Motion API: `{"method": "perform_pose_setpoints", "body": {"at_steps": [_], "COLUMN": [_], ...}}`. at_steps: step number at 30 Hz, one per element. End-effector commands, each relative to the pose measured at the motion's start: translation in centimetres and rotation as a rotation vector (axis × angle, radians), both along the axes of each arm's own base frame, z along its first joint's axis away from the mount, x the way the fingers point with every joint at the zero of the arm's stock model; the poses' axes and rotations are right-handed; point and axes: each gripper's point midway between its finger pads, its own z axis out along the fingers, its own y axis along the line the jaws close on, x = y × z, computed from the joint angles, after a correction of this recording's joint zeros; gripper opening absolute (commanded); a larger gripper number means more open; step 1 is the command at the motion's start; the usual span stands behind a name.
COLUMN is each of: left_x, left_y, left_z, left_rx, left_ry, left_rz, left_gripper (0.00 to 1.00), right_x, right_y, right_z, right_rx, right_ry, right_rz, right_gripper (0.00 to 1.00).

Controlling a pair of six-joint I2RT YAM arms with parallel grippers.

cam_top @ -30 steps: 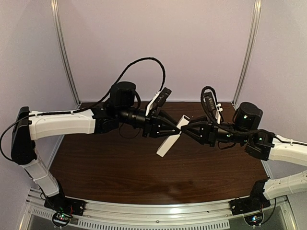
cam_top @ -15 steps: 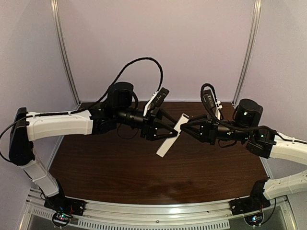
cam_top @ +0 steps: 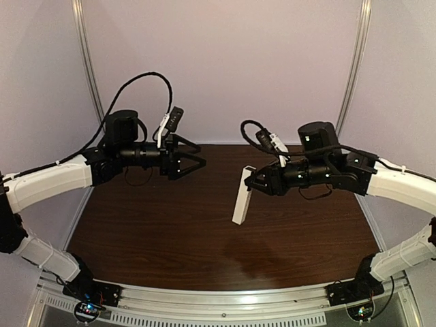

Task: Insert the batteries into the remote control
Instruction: Place the remote control at the center of the board.

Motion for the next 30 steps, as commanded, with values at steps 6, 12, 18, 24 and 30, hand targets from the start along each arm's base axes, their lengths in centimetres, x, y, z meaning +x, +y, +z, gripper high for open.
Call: {"method": "perform_pose_setpoints", "body": {"at_steps": [6,12,18,24,30], "left_x": [3.6,5.1,7.1,7.1,6.9], "left_y": [5.5,7.5,11.3,12.0,12.1], "left_z": [-3.3,-4.8,-7.2,-8.3,-9.1], "left_rx": [0.041,0.089,0.108,0.126,0.136], "left_ry": [0.109,0.166,0.31,0.33,0.341], "left_rz": [0.284,0.415,0.531,0.542,0.537], "left_gripper": [0.97,0.97,0.97,0.97,0.97], "right_x": [2.8,3.5,2.6,1.4,1.0], "right_y": [-1.7,-1.6,-1.6,-1.3,-1.1], "right_z": [-7.8,-11.6,-15.4,-18.7,-21.5], "right_rx": [-0.456,-0.675,-0.838,-0.962,-1.033], "right_ry": [0.169,0.231,0.305,0.352,0.386], "right_rz": [-0.101,-0.084,-0.007,0.061,0.094], "right_gripper": [0.0,0.0,0.0,0.0,0.0]}}
